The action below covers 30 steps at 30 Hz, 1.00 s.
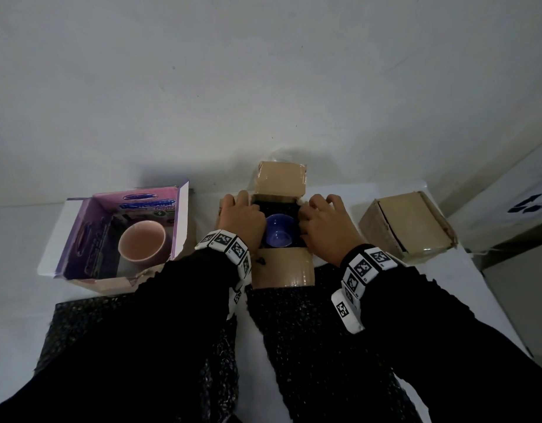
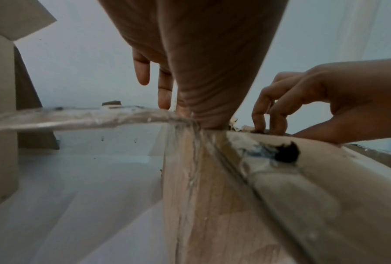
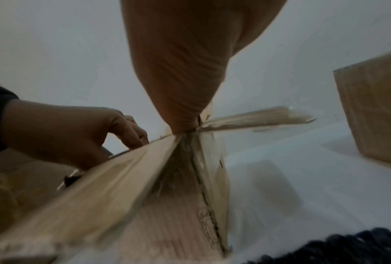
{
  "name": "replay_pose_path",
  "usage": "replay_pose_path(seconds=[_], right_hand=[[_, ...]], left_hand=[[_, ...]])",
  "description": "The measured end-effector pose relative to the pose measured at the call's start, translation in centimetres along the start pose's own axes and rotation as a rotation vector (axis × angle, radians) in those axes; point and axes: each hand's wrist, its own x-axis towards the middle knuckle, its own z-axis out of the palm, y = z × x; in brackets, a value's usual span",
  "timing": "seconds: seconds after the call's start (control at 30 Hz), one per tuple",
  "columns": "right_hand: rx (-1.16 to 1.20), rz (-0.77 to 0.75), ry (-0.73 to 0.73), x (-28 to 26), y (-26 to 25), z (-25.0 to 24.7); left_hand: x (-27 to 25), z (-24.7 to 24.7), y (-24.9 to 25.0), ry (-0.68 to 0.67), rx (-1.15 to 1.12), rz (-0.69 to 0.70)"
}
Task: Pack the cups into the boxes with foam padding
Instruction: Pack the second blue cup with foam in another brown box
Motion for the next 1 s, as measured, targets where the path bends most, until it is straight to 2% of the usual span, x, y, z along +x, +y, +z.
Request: replay_pose_path(seconds=[0.07, 0.23, 0.33, 0.47, 0.53, 0.6, 0.67, 0.73, 0.87, 1.0], right_hand=[[-0.012, -0.011, 0.02, -0.2, -0.1, 0.1], [-0.06, -0.014, -0.04, 0.6, -0.1, 0.4], [-0.045, -0.014, -0.047, 0.7, -0.2, 0.7], [0.017, -0.012, 0.079, 0.1, -0.5, 1.0], [0.094, -0.077, 0.155, -0.7, -0.7, 1.6], [0.187, -0.107, 0.154, -1.7, -0.8, 2.0], [0.225, -0.106, 0.1, -2.4, -0.8, 2.0], [0.195, -0.107, 0.022, -2.4, -0.9, 1.8], [0.126, -0.085, -0.118, -2.1, -1.3, 1.7], [0.222, -0.024, -0.108, -1.8, -1.5, 1.2]], left_hand=[[0.1, 0.2, 0.0, 0.002, 0.011, -0.003], [0.4, 0.5, 0.1, 0.006, 0.007, 0.01], [0.4, 1.1, -0.4, 0.054, -0.01, 0.049], [-0.1, 1.7, -1.3, 0.133, -0.141, 0.156], [-1.0, 2.3, -1.4, 0.228, -0.201, 0.232], [-2.1, 3.4, -1.5, 0.294, -0.234, 0.303], [-3.0, 4.2, -1.8, 0.284, -0.209, 0.364], [-3.6, 4.1, -1.8, 0.249, -0.171, 0.365], [-3.9, 3.1, -0.5, 0.186, -0.111, 0.249], [-2.6, 2.1, -0.3, 0.087, -0.154, 0.196]])
